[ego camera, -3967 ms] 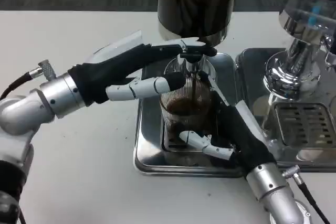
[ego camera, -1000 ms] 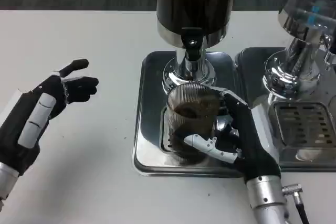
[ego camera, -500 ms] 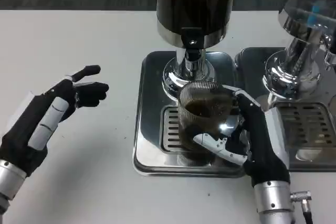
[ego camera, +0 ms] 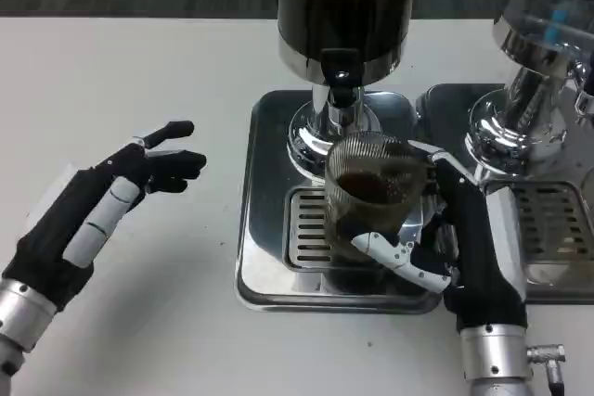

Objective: Grasp the cup under the faucet to collect the drink, then remove the cup.

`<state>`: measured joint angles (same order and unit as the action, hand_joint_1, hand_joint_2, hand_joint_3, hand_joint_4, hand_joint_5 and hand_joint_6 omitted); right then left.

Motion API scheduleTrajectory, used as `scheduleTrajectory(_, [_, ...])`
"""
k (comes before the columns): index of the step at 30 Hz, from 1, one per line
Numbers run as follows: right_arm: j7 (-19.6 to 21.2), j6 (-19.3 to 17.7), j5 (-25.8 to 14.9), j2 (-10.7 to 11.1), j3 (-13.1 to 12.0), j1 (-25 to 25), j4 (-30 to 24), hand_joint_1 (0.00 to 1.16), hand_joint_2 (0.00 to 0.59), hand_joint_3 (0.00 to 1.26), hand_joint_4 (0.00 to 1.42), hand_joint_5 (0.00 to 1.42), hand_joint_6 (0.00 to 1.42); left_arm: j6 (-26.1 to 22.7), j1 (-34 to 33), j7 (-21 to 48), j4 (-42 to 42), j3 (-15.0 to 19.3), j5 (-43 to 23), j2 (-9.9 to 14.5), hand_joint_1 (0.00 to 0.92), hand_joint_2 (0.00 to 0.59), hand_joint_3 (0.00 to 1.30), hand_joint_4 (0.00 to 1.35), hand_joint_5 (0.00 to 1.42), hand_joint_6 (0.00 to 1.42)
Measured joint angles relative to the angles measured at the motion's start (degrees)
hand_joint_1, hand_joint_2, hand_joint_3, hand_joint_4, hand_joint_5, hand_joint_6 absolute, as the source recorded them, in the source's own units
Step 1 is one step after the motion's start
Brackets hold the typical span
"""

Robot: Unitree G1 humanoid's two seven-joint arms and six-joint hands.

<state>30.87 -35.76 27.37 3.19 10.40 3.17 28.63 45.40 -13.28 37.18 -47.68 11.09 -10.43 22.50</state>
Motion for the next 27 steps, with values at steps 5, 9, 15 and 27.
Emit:
scheduleTrajectory(5, [-0.79,0.02,0.03,1.15,-0.81,-2.38,-3.30,0.78,0.202,0.65,0.78,0.94,1.25,1.96,-0.08,-1.13,-0.05,-0.94,2.25,0.98,0.000,0.169,0.21,0.29,0.28,0.30])
scheduleTrajectory(9, [-1.63,0.08,-0.09,1.98,-1.37,-4.35,-5.98,0.78,0.199,0.65,0.78,0.95,1.26,3.32,-0.12,-1.89,-0.05,-1.28,3.03,1.58,0.000,0.169,0.21,0.29,0.28,0.30])
scheduleTrajectory(15, [-3.93,0.21,-0.32,2.36,-2.01,-7.81,-10.45,0.78,0.196,0.65,0.79,0.95,1.26,5.01,-0.14,-2.24,0.21,-2.53,4.55,2.17,0.000,0.169,0.21,0.28,0.27,0.29])
scheduleTrajectory(27, [-8.57,0.43,-0.94,2.77,-2.59,-13.31,-18.49,0.78,0.197,0.67,0.79,0.95,1.26,9.27,2.96,-2.26,6.38,-4.92,5.50,5.08,0.000,0.166,0.21,0.28,0.26,0.29])
